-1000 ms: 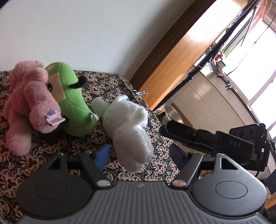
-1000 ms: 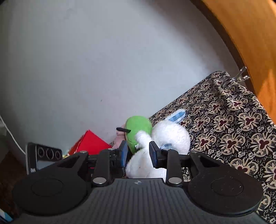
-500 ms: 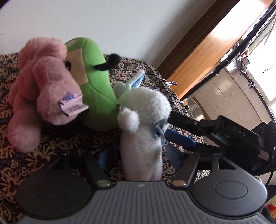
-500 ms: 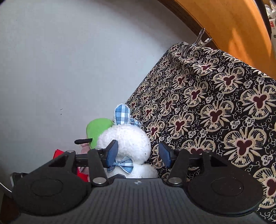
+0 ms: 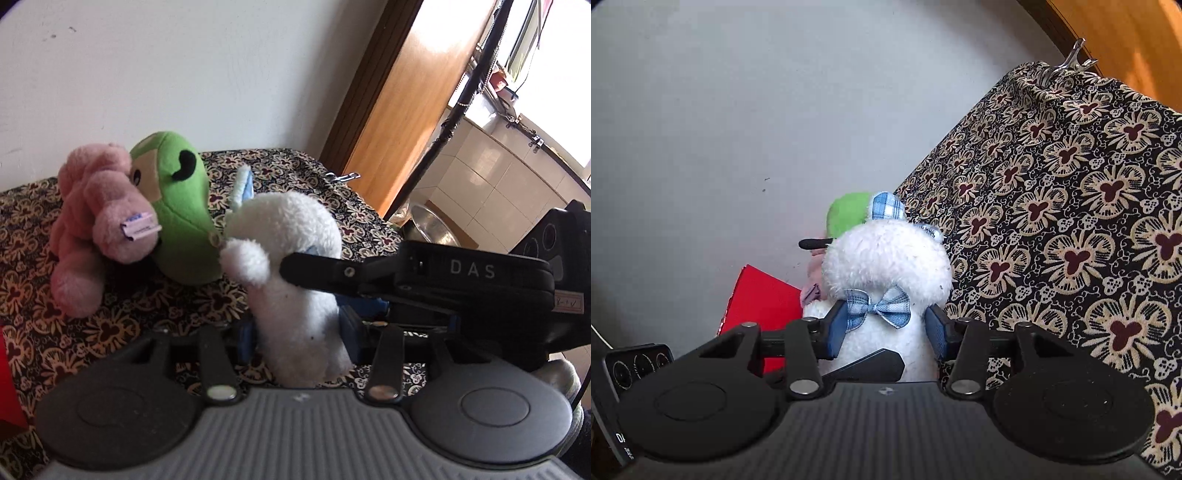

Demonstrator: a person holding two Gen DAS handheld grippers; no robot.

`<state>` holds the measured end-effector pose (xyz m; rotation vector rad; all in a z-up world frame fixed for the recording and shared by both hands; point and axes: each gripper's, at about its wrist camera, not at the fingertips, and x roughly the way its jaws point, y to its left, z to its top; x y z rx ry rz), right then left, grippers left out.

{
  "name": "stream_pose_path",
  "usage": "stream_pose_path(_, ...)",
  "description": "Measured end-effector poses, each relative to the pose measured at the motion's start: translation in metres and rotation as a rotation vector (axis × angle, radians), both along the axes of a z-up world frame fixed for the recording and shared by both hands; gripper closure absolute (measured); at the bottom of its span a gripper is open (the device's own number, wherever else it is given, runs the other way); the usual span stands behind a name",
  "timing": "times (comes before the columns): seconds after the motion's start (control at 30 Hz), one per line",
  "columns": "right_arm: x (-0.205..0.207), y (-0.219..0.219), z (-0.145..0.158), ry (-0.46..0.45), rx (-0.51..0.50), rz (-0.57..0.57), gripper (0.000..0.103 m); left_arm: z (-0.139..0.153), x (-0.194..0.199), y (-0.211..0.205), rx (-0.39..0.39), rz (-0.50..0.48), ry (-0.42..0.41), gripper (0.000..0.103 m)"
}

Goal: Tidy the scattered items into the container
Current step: 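Lift the white lamb plush and carry it with both grippers to the red box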

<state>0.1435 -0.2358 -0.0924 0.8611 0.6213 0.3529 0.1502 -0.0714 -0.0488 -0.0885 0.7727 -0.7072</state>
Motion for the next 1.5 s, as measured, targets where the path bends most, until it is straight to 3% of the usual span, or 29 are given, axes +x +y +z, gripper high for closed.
stream_pose_path(0.33,-0.048,0.012,0.048,-0.184,-0.093,0.014,0.055,0.034,-0.043,0.008,-0.016,-0.008,-0.149,0.056)
stream_pose_path(0.77,-0.028,0.117,0.094,-0.372,-0.190,0.226,0.055,0.062,-0.071,0.115,-0.044,0.238,-0.270,0.055)
stream_pose_path(1.07,0.018,0.202,0.104,-0.364,-0.224,0.380,0.054,0.068,-0.060,0.185,0.019,0.410,-0.281,0.054)
stream_pose_path(1.23,0.054,0.238,0.110,-0.311,-0.284,0.424,0.056,0.061,-0.039,0.214,0.049,0.456,-0.236,0.054)
stream_pose_path(1.5,0.059,0.273,0.105,-0.193,-0.446,0.393,0.060,0.036,-0.007,0.237,0.083,0.488,-0.120,0.052)
